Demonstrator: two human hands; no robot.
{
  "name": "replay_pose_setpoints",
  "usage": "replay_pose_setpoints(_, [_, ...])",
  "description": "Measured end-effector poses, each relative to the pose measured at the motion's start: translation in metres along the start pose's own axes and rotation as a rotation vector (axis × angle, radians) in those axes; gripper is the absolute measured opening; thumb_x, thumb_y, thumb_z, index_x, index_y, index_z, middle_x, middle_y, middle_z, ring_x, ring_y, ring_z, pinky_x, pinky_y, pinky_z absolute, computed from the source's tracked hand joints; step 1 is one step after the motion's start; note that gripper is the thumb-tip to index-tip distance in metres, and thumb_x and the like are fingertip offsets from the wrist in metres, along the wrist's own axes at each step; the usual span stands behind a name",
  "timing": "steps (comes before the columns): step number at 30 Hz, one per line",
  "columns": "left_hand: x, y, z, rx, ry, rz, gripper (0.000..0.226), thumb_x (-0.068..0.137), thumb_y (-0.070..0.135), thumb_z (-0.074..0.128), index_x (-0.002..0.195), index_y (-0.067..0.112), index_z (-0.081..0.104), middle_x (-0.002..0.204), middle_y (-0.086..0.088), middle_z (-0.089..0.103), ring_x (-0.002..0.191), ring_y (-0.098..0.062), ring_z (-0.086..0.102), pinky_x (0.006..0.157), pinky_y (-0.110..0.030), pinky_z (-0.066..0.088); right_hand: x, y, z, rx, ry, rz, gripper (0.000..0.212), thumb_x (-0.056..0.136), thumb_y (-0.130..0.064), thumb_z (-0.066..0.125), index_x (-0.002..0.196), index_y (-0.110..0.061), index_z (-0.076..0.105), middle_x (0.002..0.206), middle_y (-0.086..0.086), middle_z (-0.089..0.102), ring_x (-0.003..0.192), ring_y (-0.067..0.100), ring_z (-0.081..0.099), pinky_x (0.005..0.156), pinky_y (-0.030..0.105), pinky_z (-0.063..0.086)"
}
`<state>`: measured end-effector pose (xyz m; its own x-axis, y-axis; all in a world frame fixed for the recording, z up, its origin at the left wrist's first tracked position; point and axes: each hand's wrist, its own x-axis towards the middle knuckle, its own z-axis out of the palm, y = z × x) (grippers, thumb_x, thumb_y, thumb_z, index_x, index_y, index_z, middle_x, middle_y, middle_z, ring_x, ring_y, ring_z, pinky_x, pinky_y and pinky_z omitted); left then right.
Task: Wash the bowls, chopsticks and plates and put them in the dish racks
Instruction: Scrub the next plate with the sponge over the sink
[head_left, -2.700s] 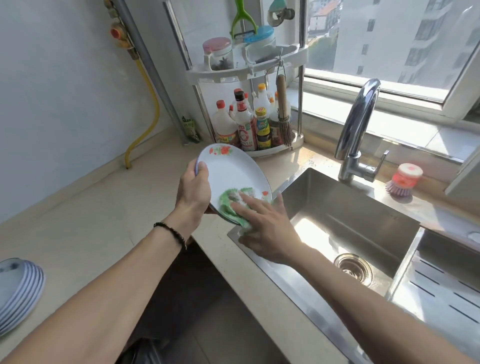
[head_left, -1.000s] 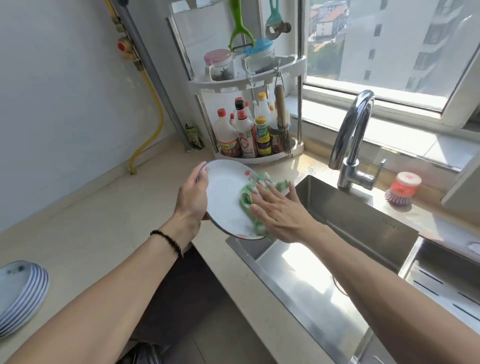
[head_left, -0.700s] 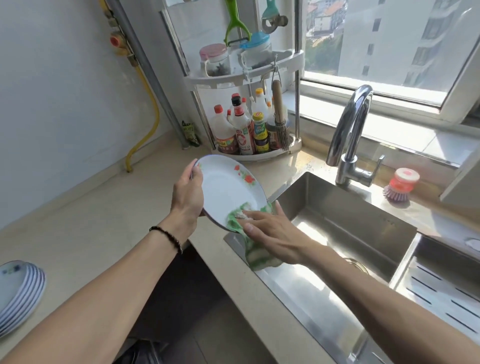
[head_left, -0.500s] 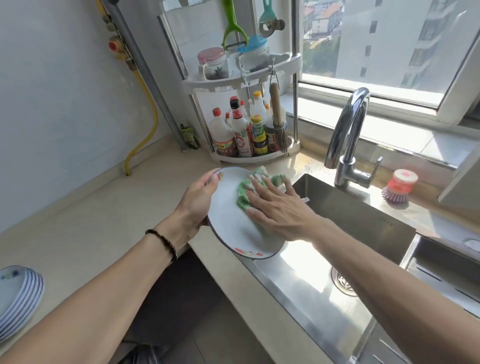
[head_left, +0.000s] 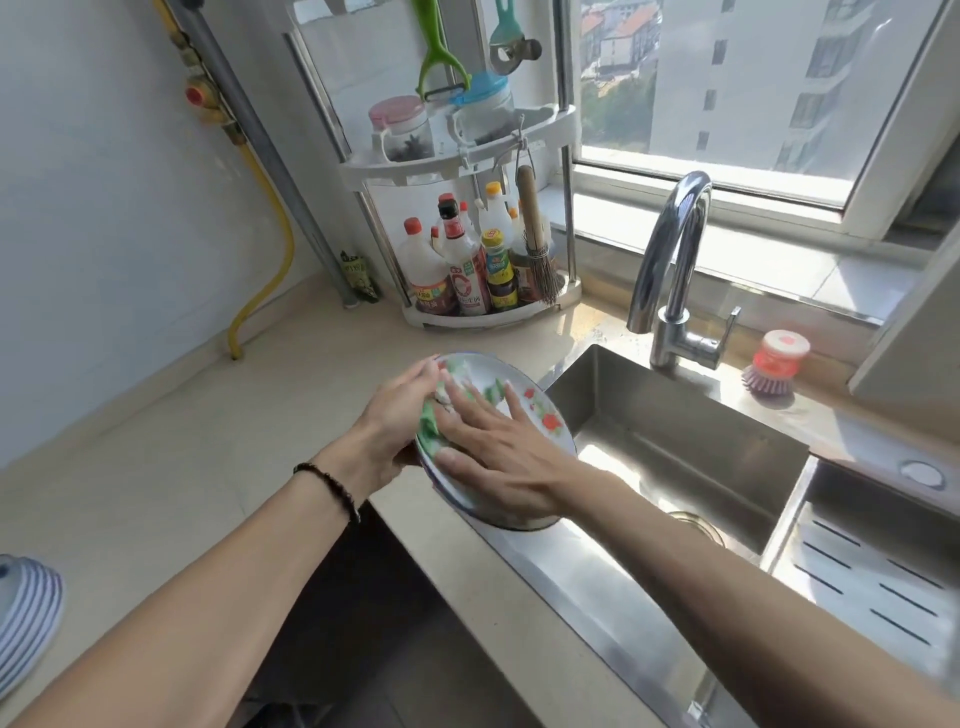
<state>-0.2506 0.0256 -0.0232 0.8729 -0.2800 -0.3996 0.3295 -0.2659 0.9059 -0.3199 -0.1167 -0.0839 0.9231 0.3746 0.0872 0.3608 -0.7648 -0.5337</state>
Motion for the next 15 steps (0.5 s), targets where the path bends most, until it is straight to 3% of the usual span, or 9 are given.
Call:
replay_pose_setpoints(2, [-0.003, -0.005, -0.001, -0.073, -0.099, -0.067, 0.037, 0.110, 0.034, 0.031, 0.126, 0.021, 0.062, 0.116, -0.016, 0.072, 0.110, -0.037, 0.068, 0.101, -0.059, 0.048, 0.005, 0.014, -0.008, -0.101, 0.023, 0.021, 0.062, 0.103, -0.059, 0.007, 0.158, -0.030, 0.002, 0.162, -0.005, -0.022, 0.152, 0.013, -0.017, 0.117, 0.048, -0.025])
replay_pose_setpoints(4, [-0.003, -0.007, -0.004, -0.073, -0.086, -0.043, 0.036, 0.110, 0.033, 0.032, 0.125, 0.019, 0.062, 0.113, -0.015, 0.073, 0.109, -0.037, 0.068, 0.100, -0.058, 0.049, 0.004, 0.032, -0.014, -0.221, 0.001, 0.074, 0.059, 0.105, -0.055, 0.008, 0.159, -0.030, 0.007, 0.163, -0.007, -0.020, 0.152, 0.015, -0.016, 0.118, 0.050, -0.024])
replay_pose_setpoints(5, [-0.003, -0.007, -0.005, -0.071, -0.039, -0.021, 0.036, 0.110, 0.033, 0.033, 0.124, 0.020, 0.063, 0.110, -0.014, 0.074, 0.103, -0.036, 0.070, 0.094, -0.056, 0.053, 0.001, 0.040, -0.017, -0.249, -0.016, 0.111, 0.060, 0.104, -0.055, 0.007, 0.159, -0.030, 0.011, 0.164, -0.007, -0.017, 0.153, 0.015, -0.015, 0.117, 0.051, -0.024])
replay_pose_setpoints(7, [-0.001, -0.005, -0.005, -0.057, 0.100, 0.022, 0.032, 0.109, 0.035, 0.036, 0.118, 0.025, 0.065, 0.102, -0.008, 0.074, 0.086, -0.028, 0.071, 0.067, -0.041, 0.061, -0.010, 0.050, -0.021, -0.180, -0.047, 0.164, 0.067, 0.101, -0.059, 0.003, 0.156, -0.030, 0.027, 0.167, -0.005, -0.004, 0.154, 0.016, -0.011, 0.117, 0.052, -0.023])
replay_pose_setpoints(9, [0.003, -0.003, -0.007, -0.059, 0.248, 0.077, 0.028, 0.108, 0.037, 0.039, 0.112, 0.031, 0.066, 0.096, -0.003, 0.070, 0.077, -0.023, 0.067, 0.047, -0.028, 0.053, -0.025, 0.045, -0.018, 0.020, -0.068, 0.157, 0.077, 0.097, -0.069, 0.004, 0.150, -0.028, 0.043, 0.167, -0.002, 0.012, 0.155, 0.015, -0.001, 0.118, 0.051, -0.017])
replay_pose_setpoints(12, [0.012, -0.002, -0.008, -0.117, 0.350, 0.105, 0.026, 0.107, 0.038, 0.042, 0.109, 0.030, 0.067, 0.096, -0.003, 0.069, 0.078, -0.023, 0.067, 0.051, -0.030, 0.053, -0.044, 0.032, 0.001, 0.055, 0.011, 0.121, 0.079, 0.082, -0.078, 0.040, 0.139, -0.025, 0.055, 0.153, -0.001, 0.041, 0.143, 0.019, 0.028, 0.121, 0.049, 0.004])
replay_pose_setpoints(14, [0.015, -0.005, -0.005, -0.154, 0.265, 0.025, 0.027, 0.107, 0.040, 0.042, 0.109, 0.029, 0.066, 0.103, -0.005, 0.072, 0.088, -0.027, 0.070, 0.063, -0.038, 0.058, -0.044, 0.034, 0.012, -0.098, 0.177, 0.077, 0.040, 0.085, -0.050, 0.056, 0.113, -0.022, 0.063, 0.121, 0.001, 0.061, 0.111, 0.028, 0.052, 0.110, 0.053, 0.036])
replay_pose_setpoints(15, [0.017, -0.007, -0.003, -0.183, 0.182, -0.016, 0.029, 0.107, 0.040, 0.040, 0.116, 0.028, 0.065, 0.110, -0.006, 0.072, 0.096, -0.029, 0.070, 0.068, -0.041, 0.059, -0.041, 0.038, 0.013, -0.153, 0.286, 0.068, 0.022, 0.088, -0.035, 0.050, 0.098, -0.020, 0.062, 0.104, 0.001, 0.063, 0.091, 0.029, 0.055, 0.091, 0.052, 0.050])
